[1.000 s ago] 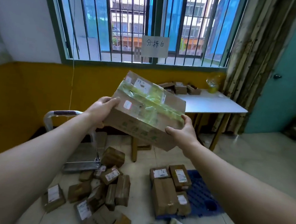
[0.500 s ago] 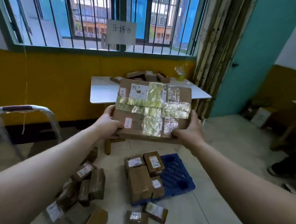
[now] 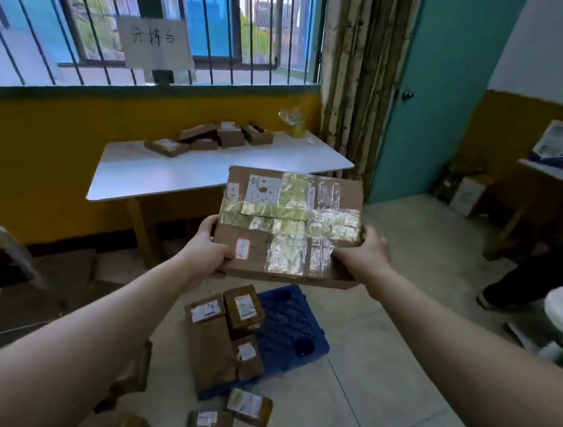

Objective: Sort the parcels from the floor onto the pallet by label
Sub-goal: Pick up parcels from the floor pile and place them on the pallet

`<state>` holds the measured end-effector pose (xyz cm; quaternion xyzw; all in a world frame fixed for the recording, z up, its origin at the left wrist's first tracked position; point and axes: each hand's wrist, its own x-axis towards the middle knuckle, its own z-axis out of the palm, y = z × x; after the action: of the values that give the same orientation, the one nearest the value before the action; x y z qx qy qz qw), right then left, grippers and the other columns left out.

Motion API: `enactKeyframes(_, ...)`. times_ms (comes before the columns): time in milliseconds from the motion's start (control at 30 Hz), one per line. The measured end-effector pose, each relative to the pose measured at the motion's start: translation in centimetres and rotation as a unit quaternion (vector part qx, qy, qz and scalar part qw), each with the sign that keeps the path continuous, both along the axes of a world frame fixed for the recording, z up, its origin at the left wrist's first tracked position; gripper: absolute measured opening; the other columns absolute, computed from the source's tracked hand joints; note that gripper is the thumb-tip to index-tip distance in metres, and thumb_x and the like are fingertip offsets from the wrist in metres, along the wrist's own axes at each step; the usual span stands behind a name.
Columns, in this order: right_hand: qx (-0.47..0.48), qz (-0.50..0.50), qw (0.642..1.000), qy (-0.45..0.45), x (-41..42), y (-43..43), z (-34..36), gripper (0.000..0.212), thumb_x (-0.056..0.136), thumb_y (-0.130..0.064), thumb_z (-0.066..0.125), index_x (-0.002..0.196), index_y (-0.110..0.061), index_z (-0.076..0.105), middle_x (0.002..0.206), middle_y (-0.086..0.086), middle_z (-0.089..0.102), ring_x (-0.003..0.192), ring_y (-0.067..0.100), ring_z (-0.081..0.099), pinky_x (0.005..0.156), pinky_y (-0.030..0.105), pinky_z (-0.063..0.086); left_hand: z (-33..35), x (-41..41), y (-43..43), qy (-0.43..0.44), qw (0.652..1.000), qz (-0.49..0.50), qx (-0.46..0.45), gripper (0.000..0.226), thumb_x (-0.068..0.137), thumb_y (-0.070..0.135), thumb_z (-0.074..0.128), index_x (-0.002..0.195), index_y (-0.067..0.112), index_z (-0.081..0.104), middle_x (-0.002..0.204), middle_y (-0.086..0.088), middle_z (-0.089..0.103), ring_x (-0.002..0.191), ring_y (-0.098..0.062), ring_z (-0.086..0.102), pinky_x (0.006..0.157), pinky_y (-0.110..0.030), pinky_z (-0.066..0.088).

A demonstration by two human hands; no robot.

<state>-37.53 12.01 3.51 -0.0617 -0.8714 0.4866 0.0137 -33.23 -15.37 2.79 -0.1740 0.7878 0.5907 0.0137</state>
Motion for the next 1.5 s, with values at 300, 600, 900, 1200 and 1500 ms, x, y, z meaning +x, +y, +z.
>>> enactKeyframes(300, -0.055, -0.004, 0.997, -0.047, -7.1, 4.2, -2.3, 0.075, 0.078, -0.018, 0.074, 0.141, -0.024, 0.034, 0.127, 0.006, 0.046, 0.098, 0.021, 0.05, 0.07, 0.03, 0.043, -2.0, -8.3, 3.9, -0.019, 1.0, -0.011, -0.02, 0.074, 0.081, 0.013, 0.069, 0.135, 0.043, 0.027, 0.106, -0.001, 0.056, 0.083, -0.025, 0.068, 0.062, -0.041, 0.06)
enactKeyframes(600, -0.025, 0.026, 0.993, -0.112, -19.6, 4.0, -5.5, 0.061, 0.077, -0.014, 0.073, 0.123, -0.028, 0.037, 0.11, 0.0, 0.055, 0.092, 0.019, 0.055, 0.066, 0.03, 0.048, -7.4, -20.0, 4.6, -0.071, 0.997, -0.012, -0.02, 0.076, 0.084, 0.019, 0.066, 0.139, 0.043, 0.019, 0.099, 0.006, 0.053, 0.08, -0.02, 0.066, 0.052, -0.031, 0.055)
enactKeyframes(900, 0.013, 0.076, 0.98, -0.185, -31.1, 2.6, -12.8, 0.091, 0.076, -0.019, 0.073, 0.149, -0.024, 0.018, 0.14, 0.007, 0.042, 0.118, 0.027, 0.049, 0.095, 0.046, 0.049, -13.3, -28.1, 3.9, -0.106, 0.99, 0.013, -0.088, 0.076, 0.083, 0.019, 0.069, 0.144, 0.027, 0.025, 0.129, -0.003, 0.051, 0.1, -0.017, 0.058, 0.074, -0.033, 0.054)
enactKeyframes(1200, 0.119, 0.193, 0.951, -0.212, -44.4, 2.1, -27.2, 0.095, 0.08, -0.026, 0.07, 0.15, -0.039, 0.006, 0.141, 0.007, 0.032, 0.117, 0.027, 0.047, 0.093, 0.043, 0.05, -26.5, -37.4, 6.7, -0.185, 0.968, 0.093, -0.141, 0.063, 0.079, 0.011, 0.071, 0.134, 0.022, 0.042, 0.128, -0.004, 0.056, 0.101, -0.014, 0.056, 0.069, -0.017, 0.045)
enactKeyframes(1500, 0.186, 0.232, 0.921, -0.251, -52.8, -0.3, -51.1, 0.088, 0.08, -0.021, 0.064, 0.15, -0.033, 0.012, 0.134, 0.009, 0.037, 0.114, 0.033, 0.049, 0.091, 0.037, 0.049, -49.1, -43.5, 6.4, -0.263, 0.95, 0.087, -0.144, 0.041, 0.087, 0.016, 0.062, 0.124, 0.023, 0.046, 0.115, -0.005, 0.06, 0.097, -0.019, 0.057, 0.077, -0.034, 0.049)
